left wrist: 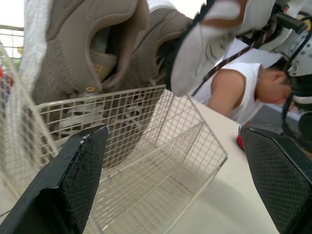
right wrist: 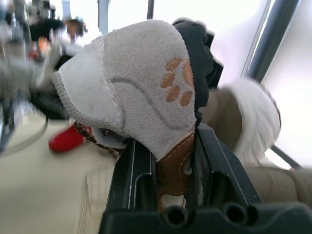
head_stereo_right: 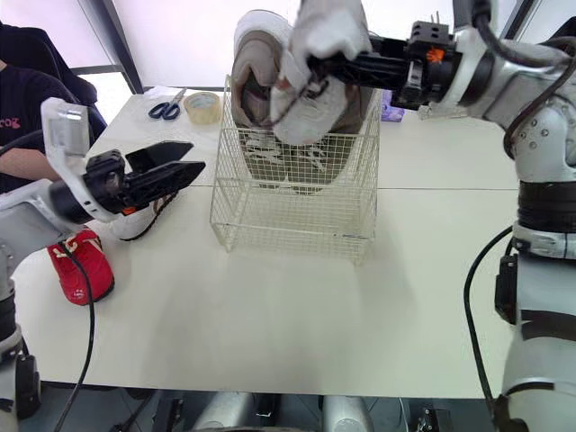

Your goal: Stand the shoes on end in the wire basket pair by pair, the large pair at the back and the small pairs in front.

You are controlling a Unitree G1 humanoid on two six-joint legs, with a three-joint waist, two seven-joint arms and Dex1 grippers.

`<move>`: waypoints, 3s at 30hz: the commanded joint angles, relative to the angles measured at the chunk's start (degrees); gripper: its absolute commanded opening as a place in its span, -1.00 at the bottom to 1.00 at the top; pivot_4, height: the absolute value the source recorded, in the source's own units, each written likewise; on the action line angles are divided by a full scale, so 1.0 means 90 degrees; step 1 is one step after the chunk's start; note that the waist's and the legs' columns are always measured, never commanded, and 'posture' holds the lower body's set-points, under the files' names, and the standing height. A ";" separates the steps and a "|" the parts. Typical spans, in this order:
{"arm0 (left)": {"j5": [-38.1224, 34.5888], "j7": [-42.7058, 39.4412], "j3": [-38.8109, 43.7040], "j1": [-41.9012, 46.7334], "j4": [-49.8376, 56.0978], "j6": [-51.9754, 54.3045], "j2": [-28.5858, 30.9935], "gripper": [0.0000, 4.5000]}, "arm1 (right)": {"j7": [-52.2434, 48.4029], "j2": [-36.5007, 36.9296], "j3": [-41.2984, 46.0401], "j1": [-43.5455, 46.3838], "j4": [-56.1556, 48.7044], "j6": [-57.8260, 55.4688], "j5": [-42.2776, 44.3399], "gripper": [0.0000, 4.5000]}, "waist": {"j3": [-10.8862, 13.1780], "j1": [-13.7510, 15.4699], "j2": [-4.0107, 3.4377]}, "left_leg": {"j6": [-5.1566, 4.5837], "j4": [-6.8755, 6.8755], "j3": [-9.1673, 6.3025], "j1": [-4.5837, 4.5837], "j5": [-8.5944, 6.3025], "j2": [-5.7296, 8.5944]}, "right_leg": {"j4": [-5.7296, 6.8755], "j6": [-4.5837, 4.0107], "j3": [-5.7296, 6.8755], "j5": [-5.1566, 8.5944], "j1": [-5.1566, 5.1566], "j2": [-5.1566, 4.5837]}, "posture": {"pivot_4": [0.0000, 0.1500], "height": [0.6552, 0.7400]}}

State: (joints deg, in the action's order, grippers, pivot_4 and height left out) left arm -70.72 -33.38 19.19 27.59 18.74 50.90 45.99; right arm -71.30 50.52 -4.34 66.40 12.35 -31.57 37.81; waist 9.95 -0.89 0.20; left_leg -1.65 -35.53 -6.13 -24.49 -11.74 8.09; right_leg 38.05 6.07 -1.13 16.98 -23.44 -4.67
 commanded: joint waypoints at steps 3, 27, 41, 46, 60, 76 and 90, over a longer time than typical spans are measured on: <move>0.0153 -0.0041 0.0200 -0.0058 0.0226 -0.0152 0.0069 0.97 | -0.0918 0.0022 -0.0438 0.0283 0.0823 0.1251 -0.1337 -0.80 | 0.0001 0.0013 0.0000 | 0.0003 0.0003 0.0001 0.0000 0.0002 0.0000 | 0.0001 0.0000 0.0000 0.0000 -0.0002 0.0000 | 1.00 1.00; 0.0665 -0.0102 0.0279 -0.0203 0.0245 -0.0239 0.0186 1.00 | -0.1552 0.0506 -0.0283 -0.0562 0.0624 0.1721 -0.2751 0.98 | 0.0003 0.0032 -0.0002 | 0.0035 0.0005 0.0000 -0.0001 0.0020 0.0000 | 0.0002 0.0000 0.0000 0.0000 -0.0003 0.0000 | 1.00 1.00; 0.3715 -0.0234 -0.0110 0.0618 -0.2905 -0.1229 0.1490 1.00 | -0.1099 -0.0201 0.1181 0.0081 -0.1707 -0.1188 0.0328 0.98 | 0.0010 0.0034 -0.0013 | 0.0024 0.0037 -0.0003 0.0002 0.0007 -0.0006 | 0.0000 -0.0006 0.0001 -0.0001 -0.0014 0.0002 | 1.00 1.00; 0.4783 -0.1081 -0.1070 0.2033 -0.5200 -0.1721 0.1471 1.00 | -0.0611 -0.0789 0.1128 -0.0214 -0.2422 -0.1642 0.0944 0.98 | 0.0008 0.0079 -0.0005 | 0.0017 0.0029 -0.0004 -0.0001 0.0009 0.0000 | 0.0003 -0.0004 0.0002 -0.0003 -0.0015 -0.0001 | 1.00 1.00; 0.7004 -0.1850 -0.2022 0.4489 -1.0031 -0.3645 0.0577 1.00 | 0.0252 -0.0858 0.1265 -0.0575 -0.3066 -0.2021 0.1496 0.98 | 0.0007 0.0038 0.0016 | 0.0013 0.0023 -0.0001 -0.0010 0.0010 0.0002 | 0.0014 -0.0002 0.0004 -0.0004 -0.0025 -0.0001 | 1.00 1.00; 0.7804 -0.0180 -0.1635 0.4394 -1.0730 -0.3952 -0.0554 0.89 | 0.0930 -0.0347 0.1478 -0.0715 -0.3522 -0.2464 0.2070 1.00 | 0.0003 0.0019 0.0030 | 0.0011 -0.0072 0.0001 -0.0114 0.0010 0.0005 | 0.0122 0.0000 0.0004 -0.0005 -0.0132 -0.0002 | 1.00 1.00; 0.7667 0.0227 -0.0900 0.4385 -1.0697 -0.3942 -0.0808 -0.99 | 0.1277 -0.0115 0.1439 -0.0778 -0.3632 -0.2491 0.2100 1.00 | 0.0001 0.0010 0.0032 | 0.0014 -0.0080 0.0002 -0.0106 0.0012 0.0005 | 0.0128 0.0000 0.0004 -0.0005 -0.0125 -0.0002 | 1.00 1.00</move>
State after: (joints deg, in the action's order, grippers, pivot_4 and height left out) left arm -0.81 -31.13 9.36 65.60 -77.67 15.87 38.04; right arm -60.13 48.60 7.28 59.00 -19.06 -54.68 56.46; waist 9.95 -0.80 0.49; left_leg -1.52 -36.26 -6.12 -25.45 -11.63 8.13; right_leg 39.20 6.07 -1.09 16.94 -24.56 -4.68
